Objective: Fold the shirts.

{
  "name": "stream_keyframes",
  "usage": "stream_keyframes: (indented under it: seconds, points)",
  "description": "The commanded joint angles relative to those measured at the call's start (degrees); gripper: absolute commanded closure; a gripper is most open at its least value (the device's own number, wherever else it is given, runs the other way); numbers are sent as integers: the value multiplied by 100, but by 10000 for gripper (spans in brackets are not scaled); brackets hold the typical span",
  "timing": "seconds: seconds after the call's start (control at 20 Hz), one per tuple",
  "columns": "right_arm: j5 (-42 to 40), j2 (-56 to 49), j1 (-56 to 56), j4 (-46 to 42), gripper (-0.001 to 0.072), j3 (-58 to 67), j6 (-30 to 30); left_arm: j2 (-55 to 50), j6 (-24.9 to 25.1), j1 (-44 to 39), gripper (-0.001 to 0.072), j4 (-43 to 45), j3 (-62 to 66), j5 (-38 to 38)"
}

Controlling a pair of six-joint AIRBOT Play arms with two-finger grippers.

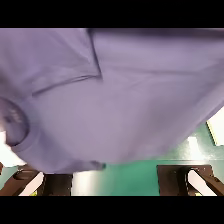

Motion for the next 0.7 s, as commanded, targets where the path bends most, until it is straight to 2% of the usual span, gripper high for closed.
stream_keyframes:
  seconds: [0.0, 0.15, 0.3, 0.5, 0.65]
  points:
    - [162, -686, 140, -9, 694, -883, 28, -632, 4, 7, 684, 37, -1484, -114]
    - [-129, -1534, 498, -42, 694, -1589, -17, -1547, 149, 4, 684, 22, -2282, 146]
    - [-732, -2520, 791, -42, 694, -2087, -20, -2695, 597, 7, 684, -120, -2470, 549]
    - [-1266, -3663, 807, 133, 694, -1502, -17, -3681, 710, 7, 683, -205, -2214, 1593]
    - [-1137, -3954, 868, 122, 694, -890, -20, -3801, 710, 7, 683, -256, -1921, 1482]
